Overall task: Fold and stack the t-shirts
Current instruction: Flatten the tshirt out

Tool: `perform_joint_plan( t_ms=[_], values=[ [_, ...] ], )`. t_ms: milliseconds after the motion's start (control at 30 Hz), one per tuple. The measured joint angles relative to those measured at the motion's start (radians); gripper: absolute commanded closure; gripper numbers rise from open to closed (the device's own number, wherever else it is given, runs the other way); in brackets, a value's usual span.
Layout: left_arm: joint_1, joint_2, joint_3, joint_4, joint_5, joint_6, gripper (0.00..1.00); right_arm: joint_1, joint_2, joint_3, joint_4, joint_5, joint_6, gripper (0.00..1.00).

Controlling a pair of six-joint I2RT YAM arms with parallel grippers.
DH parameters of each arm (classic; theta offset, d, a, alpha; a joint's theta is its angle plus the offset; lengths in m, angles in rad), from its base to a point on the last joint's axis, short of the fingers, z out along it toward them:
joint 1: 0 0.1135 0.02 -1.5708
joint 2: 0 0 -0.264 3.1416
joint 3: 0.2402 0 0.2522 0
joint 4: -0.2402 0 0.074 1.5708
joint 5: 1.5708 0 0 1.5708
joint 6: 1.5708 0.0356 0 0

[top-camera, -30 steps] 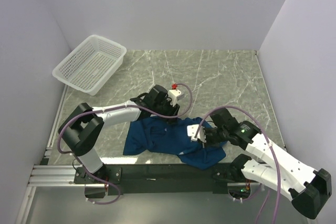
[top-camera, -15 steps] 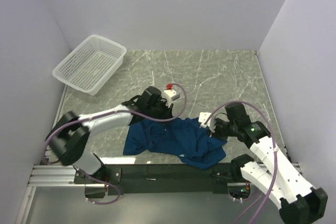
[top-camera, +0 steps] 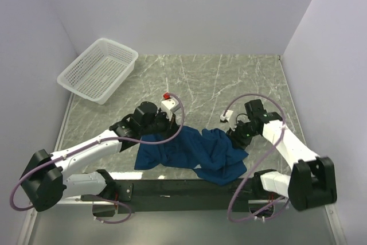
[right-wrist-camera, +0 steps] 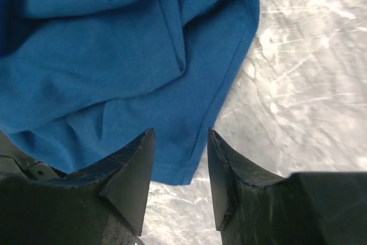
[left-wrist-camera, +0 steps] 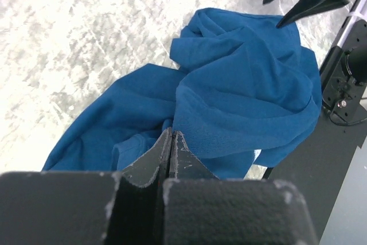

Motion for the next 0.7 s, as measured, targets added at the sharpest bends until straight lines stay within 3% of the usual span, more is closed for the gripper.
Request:
perform_joint_plan(
  t_ms=[533,667,700],
  values=[
    [0.005,-0.169,-0.031,-0.051,-0.054,-0.006,0.99,0.000,0.269,0.036,0.026,0.048,0.080,0.52],
    [0.006,-0.187,-0.041,-0.052,-0.053,-0.023,0.99,0.000,0.299,0.045,0.042,0.056,0.104,0.57],
    [0.006,-0.190,-0.042,-0.053,-0.053,-0.024,0.99,0.000,0.301,0.046,0.044,0.059,0.111,0.64]
  ],
)
